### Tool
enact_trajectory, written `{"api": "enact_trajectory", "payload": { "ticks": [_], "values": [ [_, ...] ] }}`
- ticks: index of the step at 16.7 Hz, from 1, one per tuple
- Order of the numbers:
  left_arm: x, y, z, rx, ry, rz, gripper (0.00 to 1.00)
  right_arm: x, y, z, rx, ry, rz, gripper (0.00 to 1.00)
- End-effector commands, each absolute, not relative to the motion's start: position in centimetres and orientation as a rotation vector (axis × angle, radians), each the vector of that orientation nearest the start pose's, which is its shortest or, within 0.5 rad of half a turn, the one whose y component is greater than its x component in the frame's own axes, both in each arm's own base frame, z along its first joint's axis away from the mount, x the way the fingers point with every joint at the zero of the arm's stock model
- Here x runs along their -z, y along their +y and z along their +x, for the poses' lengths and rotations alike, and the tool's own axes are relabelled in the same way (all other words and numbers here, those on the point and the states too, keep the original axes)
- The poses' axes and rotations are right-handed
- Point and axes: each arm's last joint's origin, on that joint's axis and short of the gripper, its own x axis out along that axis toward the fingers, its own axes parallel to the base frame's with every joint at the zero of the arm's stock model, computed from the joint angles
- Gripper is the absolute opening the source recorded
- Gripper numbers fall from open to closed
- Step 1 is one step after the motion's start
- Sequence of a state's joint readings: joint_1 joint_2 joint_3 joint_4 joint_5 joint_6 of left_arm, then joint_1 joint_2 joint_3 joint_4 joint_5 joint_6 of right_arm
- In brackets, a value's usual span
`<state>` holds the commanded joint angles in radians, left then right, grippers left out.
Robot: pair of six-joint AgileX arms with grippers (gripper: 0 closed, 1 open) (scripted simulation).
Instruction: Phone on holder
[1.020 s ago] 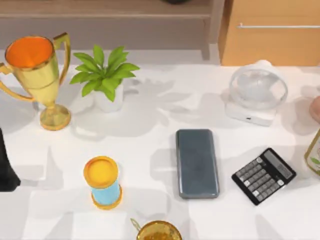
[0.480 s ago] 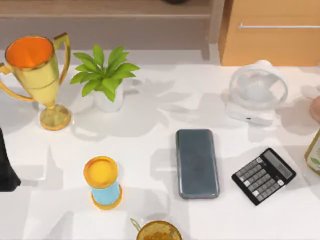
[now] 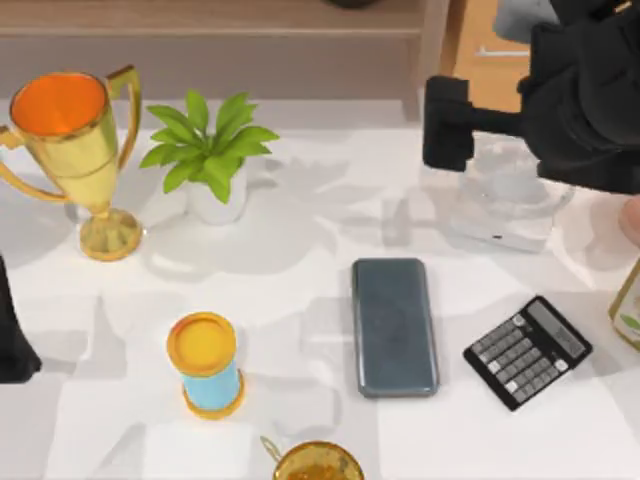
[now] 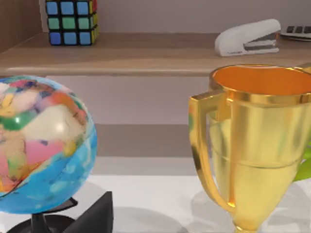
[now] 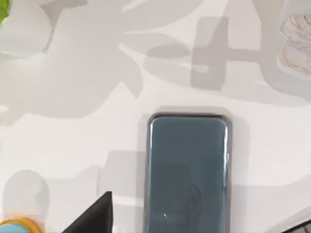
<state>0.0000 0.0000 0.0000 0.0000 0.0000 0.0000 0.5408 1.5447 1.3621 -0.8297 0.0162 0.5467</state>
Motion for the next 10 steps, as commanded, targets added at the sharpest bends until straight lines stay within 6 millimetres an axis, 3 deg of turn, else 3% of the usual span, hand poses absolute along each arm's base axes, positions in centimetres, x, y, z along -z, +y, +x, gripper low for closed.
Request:
{"api": "enact_trajectory", "payload": {
  "ticks": [5,8,10],
  "values": [
    [-16.0,-0.1,10.6,0.000,0.000,0.000,1.00,-22.0,23.5,31.0,-0.080,1.400,0.074,1.00],
    [-16.0,-0.1,10.6,0.000,0.000,0.000,1.00,-18.7,25.7,31.5,-0.029,1.510,0.012,1.00],
    [-16.0,-0.1,10.6,0.000,0.000,0.000,1.00,-17.8,26.3,31.5,-0.016,1.540,-0.006,1.00]
  ]
}}
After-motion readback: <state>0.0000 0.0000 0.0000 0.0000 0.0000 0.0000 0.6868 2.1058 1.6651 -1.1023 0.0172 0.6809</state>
